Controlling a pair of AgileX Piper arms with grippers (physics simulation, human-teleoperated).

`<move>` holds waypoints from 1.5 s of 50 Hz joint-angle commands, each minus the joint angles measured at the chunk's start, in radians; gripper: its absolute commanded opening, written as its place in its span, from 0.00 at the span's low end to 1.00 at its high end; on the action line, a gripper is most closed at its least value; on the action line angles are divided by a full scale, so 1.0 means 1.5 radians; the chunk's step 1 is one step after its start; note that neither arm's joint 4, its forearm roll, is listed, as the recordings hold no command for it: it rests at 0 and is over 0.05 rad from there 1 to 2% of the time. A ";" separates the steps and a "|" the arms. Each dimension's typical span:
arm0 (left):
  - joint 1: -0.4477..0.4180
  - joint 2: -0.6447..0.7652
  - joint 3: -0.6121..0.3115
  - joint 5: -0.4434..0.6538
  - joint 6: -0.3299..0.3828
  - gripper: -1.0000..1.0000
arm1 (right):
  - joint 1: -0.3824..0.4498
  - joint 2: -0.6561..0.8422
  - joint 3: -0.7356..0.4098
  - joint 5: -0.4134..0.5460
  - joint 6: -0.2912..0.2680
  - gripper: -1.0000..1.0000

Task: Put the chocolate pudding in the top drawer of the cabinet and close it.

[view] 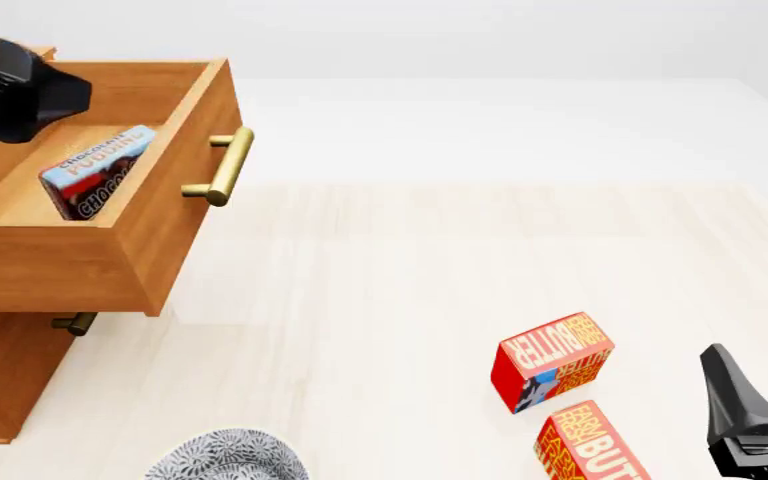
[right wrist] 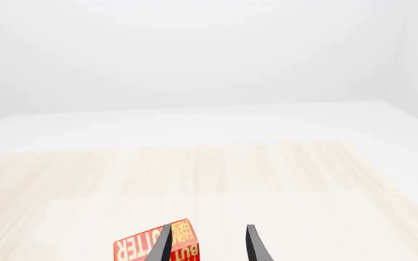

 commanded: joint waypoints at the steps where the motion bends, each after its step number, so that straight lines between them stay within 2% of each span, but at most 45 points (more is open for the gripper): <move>1: -0.052 -0.007 0.008 -0.006 -0.012 1.00 | -0.001 -0.002 0.000 -0.001 -0.005 1.00; 3: -0.060 -0.011 0.015 -0.009 -0.003 1.00 | -0.001 -0.002 0.000 -0.001 -0.005 1.00; 5: -0.086 -0.004 0.020 -0.012 -0.015 1.00 | -0.001 -0.002 0.000 -0.001 -0.005 1.00; 6: -0.089 -0.009 0.038 -0.020 0.001 1.00 | -0.001 -0.002 0.000 -0.001 -0.005 1.00; 13: -0.144 -0.001 0.059 -0.037 -0.010 1.00 | -0.001 -0.002 0.000 -0.001 -0.005 1.00; 21: -0.201 0.021 0.036 -0.036 -0.033 1.00 | -0.001 -0.002 0.000 -0.001 -0.005 1.00; 28: -0.236 0.043 0.049 -0.056 -0.040 1.00 | -0.001 -0.002 0.000 -0.001 -0.005 1.00; 33: -0.242 0.042 0.050 -0.062 -0.041 1.00 | -0.001 -0.002 0.000 -0.001 -0.005 1.00; 38: -0.275 0.055 0.048 -0.064 -0.064 1.00 | -0.001 -0.002 0.000 -0.001 -0.005 1.00; 46: -0.300 0.073 0.062 -0.091 -0.074 1.00 | -0.001 -0.002 0.000 -0.001 -0.005 1.00; 56: -0.334 0.103 0.087 -0.128 -0.068 1.00 | -0.001 -0.002 0.000 -0.001 -0.005 1.00; 75: -0.396 0.141 0.136 -0.181 -0.109 1.00 | -0.001 -0.002 0.000 -0.001 -0.005 1.00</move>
